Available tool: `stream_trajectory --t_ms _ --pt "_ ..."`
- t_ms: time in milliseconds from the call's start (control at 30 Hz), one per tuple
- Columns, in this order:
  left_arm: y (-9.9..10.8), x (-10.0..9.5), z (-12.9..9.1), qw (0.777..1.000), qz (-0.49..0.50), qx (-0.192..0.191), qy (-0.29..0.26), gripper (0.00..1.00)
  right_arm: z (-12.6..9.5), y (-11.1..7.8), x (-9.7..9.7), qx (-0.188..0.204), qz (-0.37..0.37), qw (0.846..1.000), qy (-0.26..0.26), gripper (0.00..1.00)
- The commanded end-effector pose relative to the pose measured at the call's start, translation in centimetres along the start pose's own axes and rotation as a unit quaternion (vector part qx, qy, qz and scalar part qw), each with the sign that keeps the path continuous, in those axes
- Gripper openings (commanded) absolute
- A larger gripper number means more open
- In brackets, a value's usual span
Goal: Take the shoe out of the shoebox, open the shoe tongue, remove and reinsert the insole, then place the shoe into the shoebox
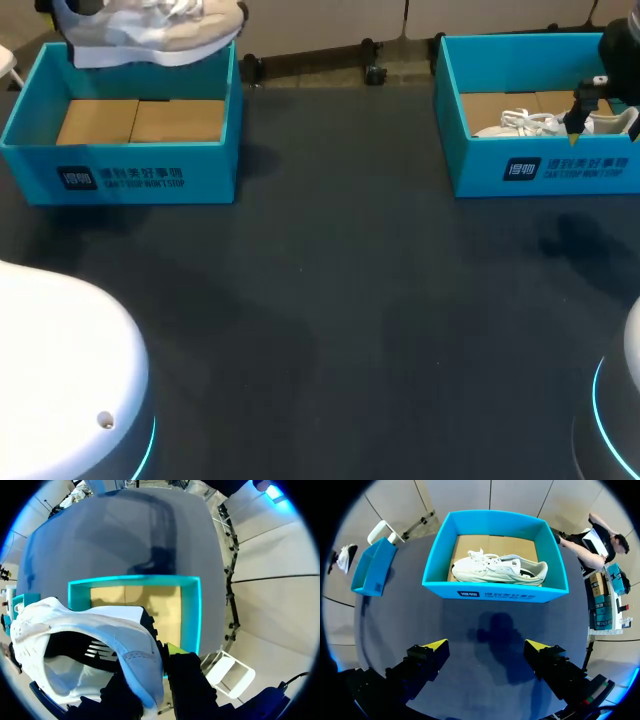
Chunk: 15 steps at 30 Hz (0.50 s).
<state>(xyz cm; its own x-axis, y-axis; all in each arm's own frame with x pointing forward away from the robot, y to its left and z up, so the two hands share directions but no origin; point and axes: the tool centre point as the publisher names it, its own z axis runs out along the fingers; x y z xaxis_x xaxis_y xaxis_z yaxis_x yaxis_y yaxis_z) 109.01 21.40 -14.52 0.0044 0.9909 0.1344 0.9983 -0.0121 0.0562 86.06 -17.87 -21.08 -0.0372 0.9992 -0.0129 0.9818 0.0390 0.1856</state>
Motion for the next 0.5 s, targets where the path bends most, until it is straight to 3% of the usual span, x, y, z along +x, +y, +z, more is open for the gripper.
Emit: stream_trajectory --t_ms 33,500 --pt "-2.9 -1.4 -1.3 1.0 -0.009 -0.02 0.018 0.0 0.0 -0.1 0.0 -0.001 0.0 1.0 0.001 1.0" --pt "-9.1 -7.4 -2.2 0.998 -0.045 -0.024 0.039 0.0 0.0 -0.1 0.0 -0.001 0.0 1.0 0.001 1.0"
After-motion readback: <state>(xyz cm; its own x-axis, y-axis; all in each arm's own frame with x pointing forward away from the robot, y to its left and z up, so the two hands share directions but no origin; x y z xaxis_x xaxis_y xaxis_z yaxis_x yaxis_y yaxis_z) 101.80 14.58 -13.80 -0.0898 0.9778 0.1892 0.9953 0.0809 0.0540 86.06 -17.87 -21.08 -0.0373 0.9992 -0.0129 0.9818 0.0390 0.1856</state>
